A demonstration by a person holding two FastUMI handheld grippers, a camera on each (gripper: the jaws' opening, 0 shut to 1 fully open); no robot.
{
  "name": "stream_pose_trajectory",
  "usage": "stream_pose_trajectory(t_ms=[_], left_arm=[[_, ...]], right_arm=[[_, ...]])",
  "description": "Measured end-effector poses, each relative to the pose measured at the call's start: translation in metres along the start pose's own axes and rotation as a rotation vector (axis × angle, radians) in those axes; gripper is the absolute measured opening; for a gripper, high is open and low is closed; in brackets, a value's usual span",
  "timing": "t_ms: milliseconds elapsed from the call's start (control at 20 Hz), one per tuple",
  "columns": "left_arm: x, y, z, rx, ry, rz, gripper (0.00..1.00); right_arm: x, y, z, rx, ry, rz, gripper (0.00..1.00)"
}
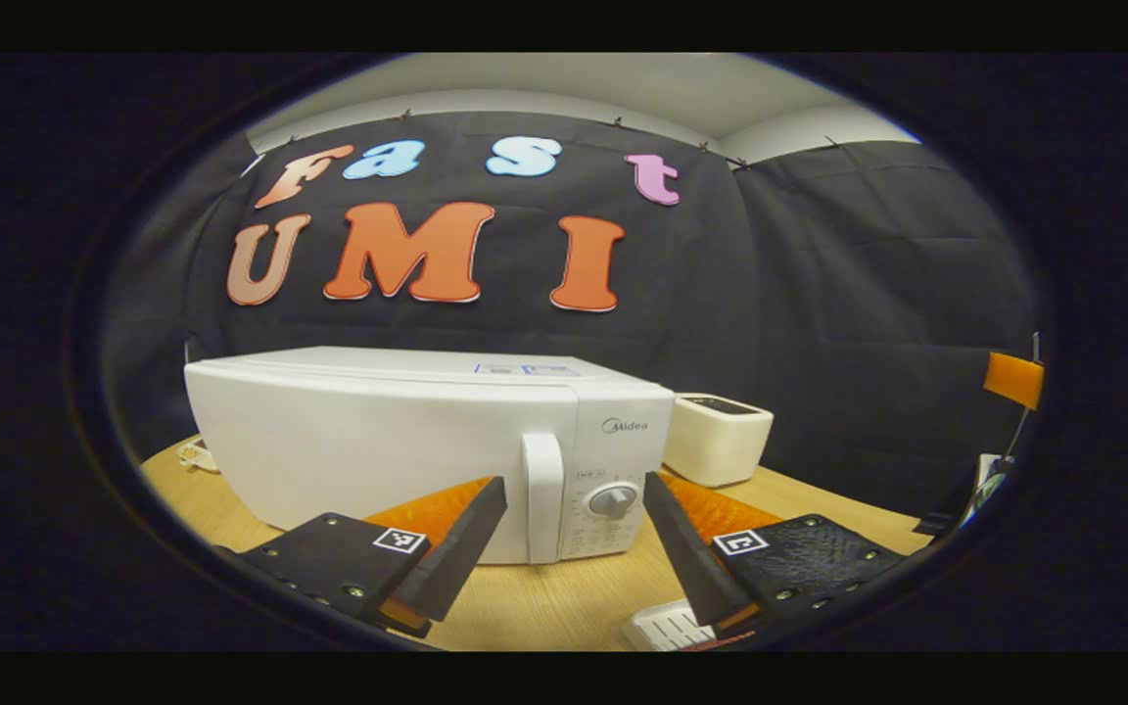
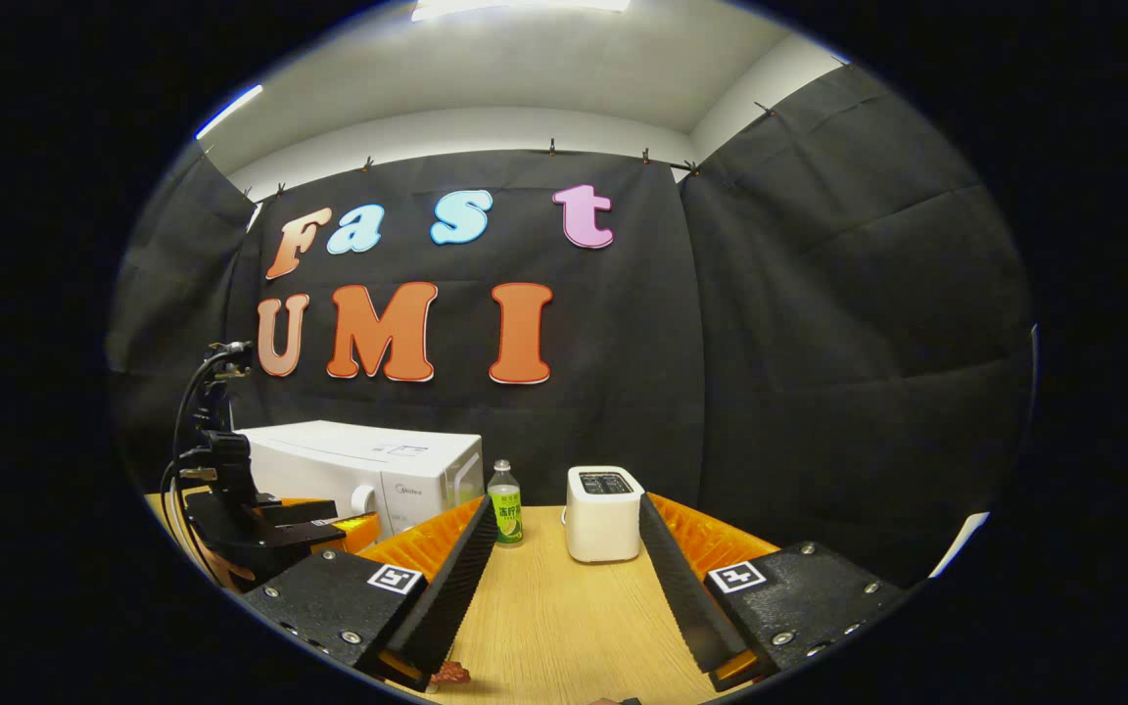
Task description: Open the microwave oven with the left hand, put the food in, and close the microwave oven.
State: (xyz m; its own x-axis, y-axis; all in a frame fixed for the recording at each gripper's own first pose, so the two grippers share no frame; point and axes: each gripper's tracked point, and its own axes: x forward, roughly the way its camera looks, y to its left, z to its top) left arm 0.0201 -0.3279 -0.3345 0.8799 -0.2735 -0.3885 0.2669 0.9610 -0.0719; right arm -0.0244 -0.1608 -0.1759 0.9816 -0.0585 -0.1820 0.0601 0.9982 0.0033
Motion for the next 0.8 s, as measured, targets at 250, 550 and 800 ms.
stream_pose_trajectory(t_ms=[250, 550, 800], left_arm=[[0.029, 0.007, -0.030, 0.006, 0.047, 0.058, 0.86], [0.043, 0.018, -0.037, 0.058, 0.040, 0.170, 0.66], [0.045, 0.023, -0.042, 0.014, 0.036, 0.183, 0.30]], right_arm=[[0.008, -0.010, -0.034, 0.006, 0.049, -0.009, 0.91], [0.012, -0.010, -0.056, -0.003, 0.071, -0.005, 0.91], [0.015, -0.014, -0.074, -0.005, 0.107, -0.014, 0.91]])
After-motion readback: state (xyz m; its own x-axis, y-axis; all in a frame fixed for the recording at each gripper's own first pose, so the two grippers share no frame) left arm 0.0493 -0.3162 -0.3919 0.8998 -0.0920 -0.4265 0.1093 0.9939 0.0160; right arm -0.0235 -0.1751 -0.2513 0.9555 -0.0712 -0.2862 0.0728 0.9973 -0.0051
